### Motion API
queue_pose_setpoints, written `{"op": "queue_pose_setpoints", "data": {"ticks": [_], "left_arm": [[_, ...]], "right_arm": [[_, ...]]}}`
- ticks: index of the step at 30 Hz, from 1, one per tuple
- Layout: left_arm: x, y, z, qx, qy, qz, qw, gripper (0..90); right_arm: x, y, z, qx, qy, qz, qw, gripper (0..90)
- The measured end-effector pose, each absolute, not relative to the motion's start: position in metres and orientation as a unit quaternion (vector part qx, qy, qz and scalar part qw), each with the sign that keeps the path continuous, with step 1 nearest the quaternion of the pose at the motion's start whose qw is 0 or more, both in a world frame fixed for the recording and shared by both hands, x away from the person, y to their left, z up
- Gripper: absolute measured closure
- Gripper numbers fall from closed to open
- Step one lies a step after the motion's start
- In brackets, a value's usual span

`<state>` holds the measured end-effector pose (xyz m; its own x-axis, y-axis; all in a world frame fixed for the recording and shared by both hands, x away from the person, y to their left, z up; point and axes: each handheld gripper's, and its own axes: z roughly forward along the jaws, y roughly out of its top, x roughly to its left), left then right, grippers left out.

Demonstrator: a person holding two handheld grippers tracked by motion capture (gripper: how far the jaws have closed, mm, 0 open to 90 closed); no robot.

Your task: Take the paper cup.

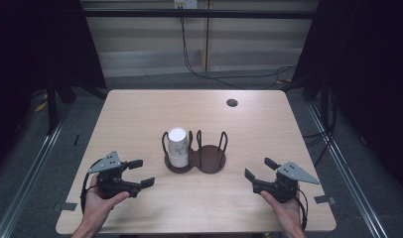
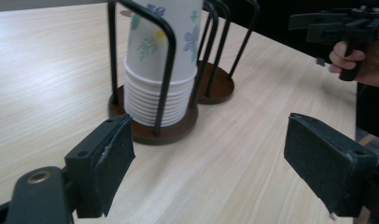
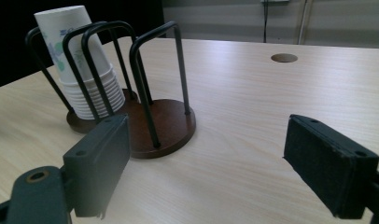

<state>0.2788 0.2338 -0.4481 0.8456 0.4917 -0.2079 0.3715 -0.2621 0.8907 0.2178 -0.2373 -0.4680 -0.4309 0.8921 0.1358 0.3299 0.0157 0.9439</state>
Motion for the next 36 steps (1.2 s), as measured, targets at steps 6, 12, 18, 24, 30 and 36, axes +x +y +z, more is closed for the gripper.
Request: {"op": "queue_pose_setpoints", "data": {"ticks": [6,12,18,24,30,36], "left_arm": [[0.278,0.232,-0.447,0.792,0.27,0.058,0.544,16.3],[0.278,0.231,-0.444,0.789,0.268,0.07,0.548,20.0],[0.279,0.23,-0.435,0.788,0.254,0.056,0.558,24.0],[0.279,0.224,-0.427,0.787,0.242,0.037,0.567,28.8],[0.273,0.217,-0.413,0.786,0.223,0.029,0.575,34.9],[0.279,0.215,-0.403,0.782,0.221,0.013,0.583,43.9]], "right_arm": [[0.214,-0.234,-0.465,0.449,0.667,0.531,0.267,17.0],[0.216,-0.233,-0.467,0.446,0.677,0.538,0.231,22.1],[0.215,-0.229,-0.466,0.438,0.68,0.544,0.223,21.1],[0.213,-0.228,-0.464,0.431,0.685,0.544,0.22,20.3],[0.211,-0.228,-0.464,0.428,0.69,0.542,0.217,20.0],[0.213,-0.224,-0.466,0.416,0.698,0.543,0.211,21.2]]}}
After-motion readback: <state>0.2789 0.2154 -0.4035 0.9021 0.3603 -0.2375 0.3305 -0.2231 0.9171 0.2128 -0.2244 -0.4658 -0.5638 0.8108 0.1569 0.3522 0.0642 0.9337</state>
